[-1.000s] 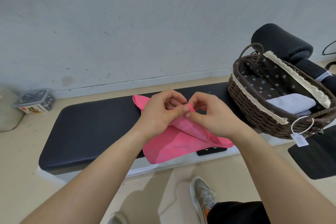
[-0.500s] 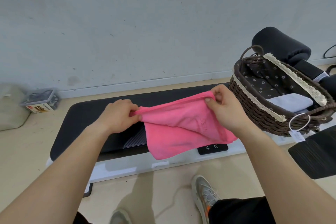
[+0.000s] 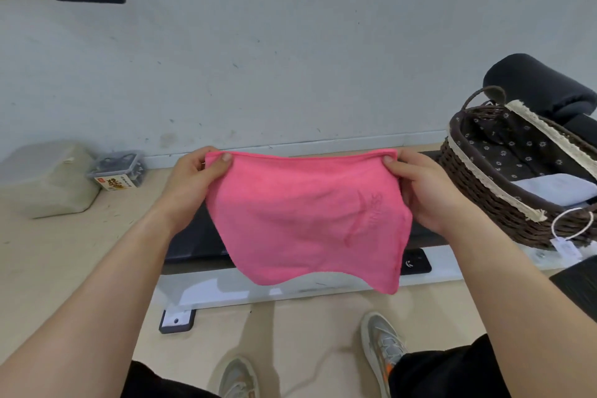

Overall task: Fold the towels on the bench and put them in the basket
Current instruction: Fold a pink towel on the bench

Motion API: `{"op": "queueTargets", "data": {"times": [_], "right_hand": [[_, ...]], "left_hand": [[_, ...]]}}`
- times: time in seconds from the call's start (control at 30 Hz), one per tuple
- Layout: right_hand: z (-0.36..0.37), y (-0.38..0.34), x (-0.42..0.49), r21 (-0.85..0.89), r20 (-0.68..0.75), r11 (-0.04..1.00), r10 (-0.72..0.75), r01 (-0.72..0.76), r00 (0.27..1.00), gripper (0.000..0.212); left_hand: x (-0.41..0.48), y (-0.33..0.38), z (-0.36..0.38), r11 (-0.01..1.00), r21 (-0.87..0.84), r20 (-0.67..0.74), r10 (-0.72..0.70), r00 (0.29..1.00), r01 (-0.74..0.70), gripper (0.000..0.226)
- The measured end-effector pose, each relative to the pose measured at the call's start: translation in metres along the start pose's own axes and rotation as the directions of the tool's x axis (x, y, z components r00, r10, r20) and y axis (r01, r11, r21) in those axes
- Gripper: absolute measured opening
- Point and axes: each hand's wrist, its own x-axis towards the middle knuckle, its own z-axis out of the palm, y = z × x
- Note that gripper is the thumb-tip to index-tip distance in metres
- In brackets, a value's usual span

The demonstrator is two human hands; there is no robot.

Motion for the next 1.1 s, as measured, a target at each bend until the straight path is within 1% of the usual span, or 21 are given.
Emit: {"op": "queueTargets", "data": {"times": [0.03, 0.07, 0.1, 0.17, 0.2, 0.23, 0.27, 0.3, 0.4, 0.43, 0.47, 0.5, 0.53, 0.6, 0.67, 0.73, 0.8, 0.9, 0.97, 1.03, 1.1], "right_hand": [[-0.001, 0.001, 0.001, 0.009, 0.017, 1.0, -0.014, 0.014, 1.0, 0.019], [-0.001, 0.003, 0.001, -0.041, -0.005, 0.998, -0.052, 0.052, 0.999, 0.009], [-0.001, 0.005, 0.001, -0.165, -0.053, 0.98, -0.12, 0.109, 0.991, 0.002], [-0.002, 0.012, 0.001, -0.482, -0.127, 0.856, -0.279, 0.186, 0.952, 0.007], [-0.001, 0.014, 0.0, -0.569, -0.132, 0.8, -0.316, 0.189, 0.94, 0.007], [-0.001, 0.017, 0.0, -0.598, -0.132, 0.781, -0.32, 0.182, 0.938, 0.007], [0.0, 0.017, -0.001, -0.581, -0.128, 0.795, -0.304, 0.177, 0.944, 0.007], [0.001, 0.015, -0.003, -0.528, -0.125, 0.832, -0.274, 0.17, 0.954, 0.006], [0.005, 0.004, -0.008, -0.255, -0.091, 0.956, -0.17, 0.142, 0.981, 0.008], [0.006, 0.002, -0.009, -0.217, -0.095, 0.968, -0.149, 0.125, 0.984, 0.01], [0.006, 0.002, -0.008, -0.229, -0.115, 0.966, -0.154, 0.125, 0.981, 0.011], [0.003, 0.004, -0.006, -0.304, -0.153, 0.944, -0.183, 0.13, 0.971, 0.009], [0.001, 0.008, -0.003, -0.428, -0.187, 0.895, -0.227, 0.129, 0.956, 0.007], [0.0, 0.013, 0.003, -0.654, -0.211, 0.751, -0.297, 0.091, 0.931, 0.01], [0.004, 0.013, 0.009, -0.736, -0.226, 0.673, -0.342, 0.07, 0.912, 0.01], [0.009, 0.011, 0.017, -0.782, -0.252, 0.622, -0.371, 0.038, 0.894, 0.01], [0.009, 0.013, 0.034, -0.762, -0.288, 0.647, -0.332, -0.005, 0.898, 0.013], [0.004, 0.017, 0.062, -0.612, -0.346, 0.788, -0.187, -0.071, 0.919, 0.018], [0.002, 0.017, 0.08, -0.534, -0.345, 0.842, -0.125, -0.085, 0.93, 0.02], [0.003, 0.017, 0.096, -0.495, -0.328, 0.866, -0.109, -0.073, 0.938, 0.02], [0.005, 0.018, 0.111, -0.455, -0.318, 0.889, -0.106, -0.053, 0.942, 0.02]], "left_hand": [[-0.001, 0.0, -0.001, 1.0, 0.003, -0.039, 0.005, 0.999, -0.005, 0.022], [-0.002, 0.001, -0.002, 1.0, 0.021, -0.081, 0.02, 0.997, -0.019, 0.019], [-0.003, 0.0, -0.003, 0.997, 0.071, -0.111, 0.05, 0.993, -0.042, 0.016], [-0.005, -0.005, -0.004, 0.968, 0.237, -0.119, 0.116, 0.986, -0.085, 0.015], [-0.006, -0.008, -0.005, 0.946, 0.31, -0.104, 0.133, 0.986, -0.096, 0.016], [-0.007, -0.011, -0.007, 0.933, 0.345, -0.086, 0.14, 0.986, -0.102, 0.018], [-0.008, -0.012, -0.008, 0.933, 0.343, -0.074, 0.143, 0.987, -0.11, 0.021], [-0.008, -0.011, -0.009, 0.939, 0.324, -0.074, 0.148, 0.986, -0.116, 0.024], [-0.009, -0.001, -0.006, 0.969, 0.22, -0.109, 0.134, 0.985, -0.108, 0.024], [-0.009, 0.001, -0.004, 0.973, 0.207, -0.119, 0.125, 0.985, -0.098, 0.024], [-0.008, 0.002, -0.003, 0.972, 0.217, -0.123, 0.118, 0.985, -0.089, 0.024], [-0.006, 0.002, -0.002, 0.966, 0.245, -0.117, 0.115, 0.986, -0.084, 0.025], [-0.004, 0.002, -0.002, 0.955, 0.286, -0.108, 0.116, 0.987, -0.081, 0.024], [0.0, -0.003, -0.004, 0.914, 0.398, -0.099, 0.126, 0.987, -0.077, 0.024], [0.006, -0.016, -0.005, 0.852, 0.521, -0.116, 0.128, 0.985, -0.05, 0.023], [0.011, -0.031, -0.005, 0.796, 0.605, -0.122, 0.123, 0.985, -0.024, 0.022], [0.022, -0.041, -0.004, 0.76, 0.649, -0.122, 0.108, 0.987, -0.003, 0.024], [0.047, -0.043, -0.002, 0.75, 0.654, -0.239, 0.081, 0.968, 0.099, 0.02], [0.065, -0.044, 0.003, 0.785, 0.608, -0.28, 0.069, 0.958, 0.121, 0.017], [0.081, -0.049, 0.01, 0.821, 0.555, -0.295, 0.046, 0.954, 0.131, 0.016], [0.093, -0.054, 0.016, 0.88, 0.45, -0.288, -0.017, 0.958, 0.151, 0.014]]}}
